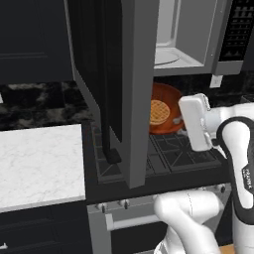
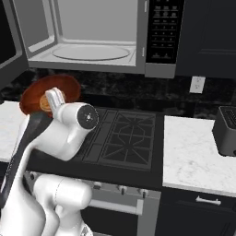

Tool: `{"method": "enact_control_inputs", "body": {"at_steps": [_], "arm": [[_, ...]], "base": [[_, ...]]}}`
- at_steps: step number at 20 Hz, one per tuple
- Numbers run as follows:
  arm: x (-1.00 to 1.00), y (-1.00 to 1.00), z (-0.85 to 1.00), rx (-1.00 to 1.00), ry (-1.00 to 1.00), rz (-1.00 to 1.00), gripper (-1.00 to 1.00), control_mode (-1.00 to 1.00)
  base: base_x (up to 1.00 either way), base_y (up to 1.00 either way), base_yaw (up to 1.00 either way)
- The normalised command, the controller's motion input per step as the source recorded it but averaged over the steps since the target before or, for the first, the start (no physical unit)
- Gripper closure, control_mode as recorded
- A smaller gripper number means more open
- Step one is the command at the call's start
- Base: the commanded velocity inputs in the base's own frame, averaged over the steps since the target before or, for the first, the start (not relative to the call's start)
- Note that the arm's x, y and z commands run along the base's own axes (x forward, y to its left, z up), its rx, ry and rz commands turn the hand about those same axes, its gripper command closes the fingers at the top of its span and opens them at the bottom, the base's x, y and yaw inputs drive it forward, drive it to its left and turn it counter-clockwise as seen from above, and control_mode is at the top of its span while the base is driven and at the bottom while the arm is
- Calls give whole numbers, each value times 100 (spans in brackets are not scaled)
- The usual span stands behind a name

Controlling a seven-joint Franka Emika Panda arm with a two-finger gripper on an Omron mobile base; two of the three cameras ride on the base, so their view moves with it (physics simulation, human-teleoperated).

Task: Open the microwave, place the bowl with waffle inside the microwave, then close the microwave door and turn it on.

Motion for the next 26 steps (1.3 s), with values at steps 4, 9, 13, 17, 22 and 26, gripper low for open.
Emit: {"method": "enact_control_inputs", "body": {"at_steps": [4,9,13,17,22,26], "arm": [[0,-24,100,0,-5,-15,100,-100],[2,-12,100,0,-5,-13,100,-100],[76,-10,84,0,4,-19,100,-100],[100,-26,58,0,9,-20,100,-100],[100,-24,-8,3,14,-16,100,-100],[100,-1,-13,8,13,-12,100,-100]], "base": [[0,0,0],[0,0,0],[0,0,0],[0,0,0],[0,0,0],[0,0,0]]}}
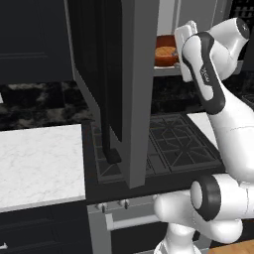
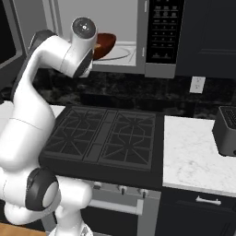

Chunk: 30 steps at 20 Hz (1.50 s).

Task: Open the microwave, place the bowl with waffle inside the microwave, then close the microwave door and turn it on.

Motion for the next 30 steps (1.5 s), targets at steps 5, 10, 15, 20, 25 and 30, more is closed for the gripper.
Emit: {"method": "enact_control_inputs", "body": {"at_steps": [5,10,15,20,25,30], "arm": [[87,23,-18,1,1,-3,100,-100],[96,37,-26,0,0,0,100,-100],[69,11,-6,0,0,0,-100,-100],[-67,3,8,-4,-9,0,-100,-100],[-100,2,10,-18,-29,1,-100,-100],[-100,2,-44,-40,-11,10,-100,-100]], "base": [[0,0,0],[0,0,0],[0,0,0],[0,0,0],[0,0,0],[0,0,0]]}}
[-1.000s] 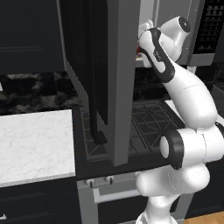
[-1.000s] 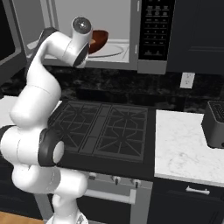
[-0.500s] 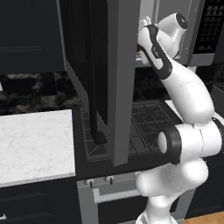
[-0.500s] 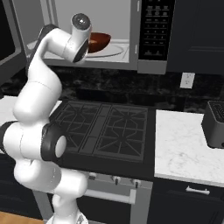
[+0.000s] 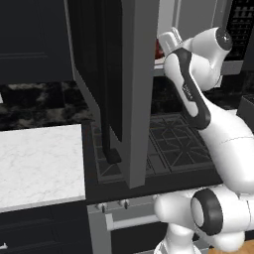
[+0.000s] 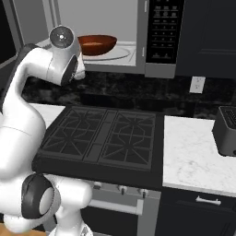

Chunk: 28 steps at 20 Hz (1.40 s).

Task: Open the microwave, place the bowl with waffle inside the microwave, then close the microwave door and turn it on.

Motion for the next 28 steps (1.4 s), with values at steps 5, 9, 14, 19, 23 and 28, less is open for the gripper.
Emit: {"method": "enact_control_inputs", "body": {"at_steps": [5,9,14,19,23,28], "arm": [[-100,0,-19,-65,-5,24,-100,-100],[-100,6,0,-82,0,32,-100,-100],[-100,2,0,-81,0,38,-100,-100],[-100,0,0,-73,0,38,-100,-100],[-100,4,1,-65,-3,28,-100,-100],[-100,10,5,-48,0,6,-100,-100]], "base": [[0,0,0],[0,0,0],[0,0,0],[0,0,0],[0,0,0],[0,0,0]]}}
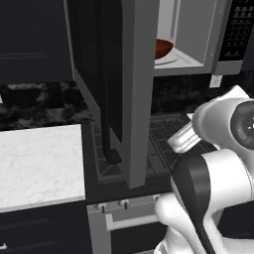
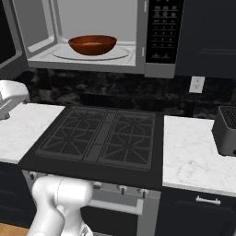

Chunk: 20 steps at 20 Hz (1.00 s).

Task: Open the microwave, place the bowl with waffle inside the microwave, then close the microwave door and turn it on.

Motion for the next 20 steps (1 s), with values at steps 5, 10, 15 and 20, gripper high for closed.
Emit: {"method": "enact_control_inputs", "body": {"at_steps": [5,10,15,20], "arm": [[-100,22,16,-36,0,0,-100,-100],[-89,63,41,-32,-1,0,-100,-100],[-70,57,30,-25,0,-5,-100,-100],[-39,69,-4,-24,0,-6,-100,-100]], "base": [[0,0,0],[0,0,0],[0,0,0],[0,0,0]]}}
